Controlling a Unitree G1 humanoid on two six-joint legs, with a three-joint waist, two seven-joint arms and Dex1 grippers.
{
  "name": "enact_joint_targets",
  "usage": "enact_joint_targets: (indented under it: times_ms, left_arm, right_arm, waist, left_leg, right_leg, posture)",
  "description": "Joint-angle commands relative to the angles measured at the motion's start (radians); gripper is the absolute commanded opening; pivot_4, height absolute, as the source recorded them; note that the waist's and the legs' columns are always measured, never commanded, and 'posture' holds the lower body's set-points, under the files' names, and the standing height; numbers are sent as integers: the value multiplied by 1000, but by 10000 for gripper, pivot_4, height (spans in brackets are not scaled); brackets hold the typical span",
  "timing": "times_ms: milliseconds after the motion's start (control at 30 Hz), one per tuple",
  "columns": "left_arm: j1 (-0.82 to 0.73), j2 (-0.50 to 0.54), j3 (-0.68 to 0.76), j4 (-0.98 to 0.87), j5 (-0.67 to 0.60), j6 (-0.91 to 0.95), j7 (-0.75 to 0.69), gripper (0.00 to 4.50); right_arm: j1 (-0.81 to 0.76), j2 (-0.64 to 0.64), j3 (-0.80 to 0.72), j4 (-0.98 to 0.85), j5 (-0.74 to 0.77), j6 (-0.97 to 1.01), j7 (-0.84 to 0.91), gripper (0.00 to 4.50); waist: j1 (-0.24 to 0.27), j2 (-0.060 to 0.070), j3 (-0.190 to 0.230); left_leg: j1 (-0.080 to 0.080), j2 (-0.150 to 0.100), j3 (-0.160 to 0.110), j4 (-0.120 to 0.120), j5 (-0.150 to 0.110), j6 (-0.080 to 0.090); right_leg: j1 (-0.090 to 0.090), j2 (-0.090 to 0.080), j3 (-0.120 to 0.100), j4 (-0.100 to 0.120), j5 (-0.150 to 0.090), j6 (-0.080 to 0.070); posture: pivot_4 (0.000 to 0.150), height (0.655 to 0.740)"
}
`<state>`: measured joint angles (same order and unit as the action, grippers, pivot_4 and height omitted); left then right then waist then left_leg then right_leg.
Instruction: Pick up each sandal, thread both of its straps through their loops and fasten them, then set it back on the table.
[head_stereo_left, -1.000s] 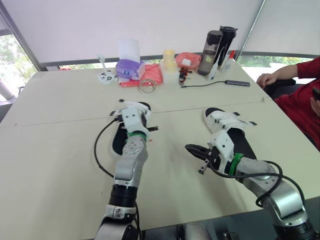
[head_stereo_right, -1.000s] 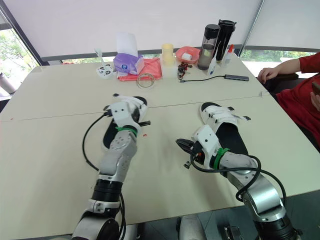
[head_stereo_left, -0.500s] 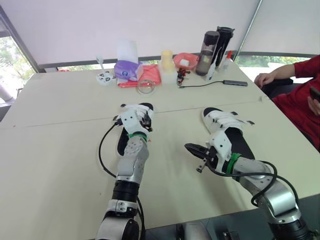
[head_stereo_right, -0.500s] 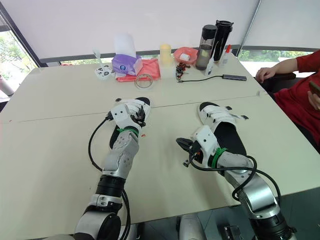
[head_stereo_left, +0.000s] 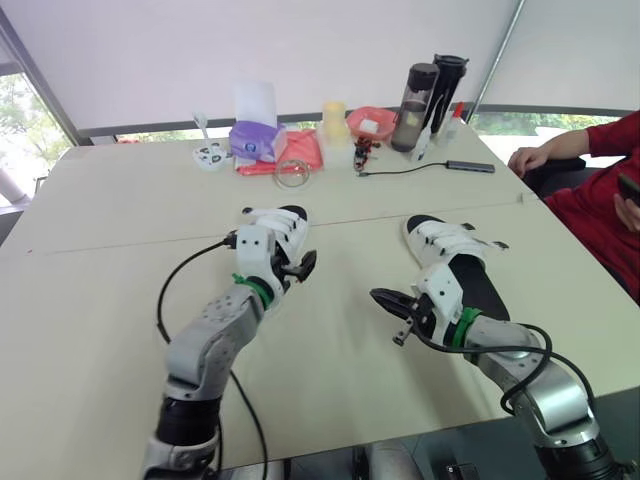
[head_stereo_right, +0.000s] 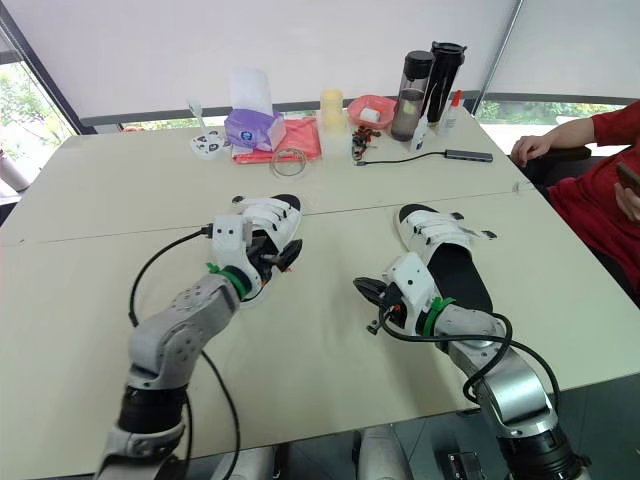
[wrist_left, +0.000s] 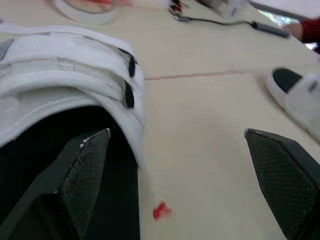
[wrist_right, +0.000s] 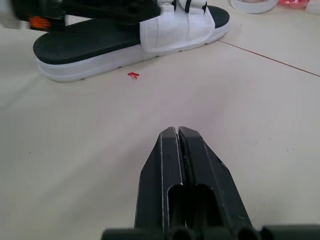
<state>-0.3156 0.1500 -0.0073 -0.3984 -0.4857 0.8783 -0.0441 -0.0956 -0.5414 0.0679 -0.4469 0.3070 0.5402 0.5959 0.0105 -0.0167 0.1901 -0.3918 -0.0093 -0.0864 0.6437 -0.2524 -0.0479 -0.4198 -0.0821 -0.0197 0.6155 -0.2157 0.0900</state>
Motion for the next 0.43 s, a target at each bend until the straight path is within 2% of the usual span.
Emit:
enact_joint_targets:
  times_ms: [33,133,233,433]
  left_arm:
    - [81,101,5,-188,-70,81,-93,44717]
    - [199,226,-11,-293,-78,45,-203,44717]
    - [303,286,10,-316,-72,-46,-287,44717]
    - [453,264,90,-294,-60,-211,-331,44717]
  right_arm:
    - [15,6,-36,-8,9,-26,-3,0]
    - [43,19,-63,3,1,-52,-26,0]
    - [68,55,-107,2,19,-56,-66,0]
    - [132,134,-170,-44,57,-72,-125,0]
  waist:
    - [-2,0,0]
    - [-4,0,0]
    - [-3,1,0]
    - [2,1,0]
  left_leg:
    - [0,0,0,0,0,0]
    - [0,0,1,-1,0,0]
    - [0,0,3,-1,0,0]
    - [-1,1,4,-1,0,0]
  right_leg:
    - [0,0,0,0,0,0]
    - [-1,0,3,0,1,-2]
    - [-2,0,4,0,1,-3]
    - [-3,0,6,-2,-1,0]
  posture:
    - [1500,7400]
    - [1500,7400]
    - [1500,7400]
    - [1500,7400]
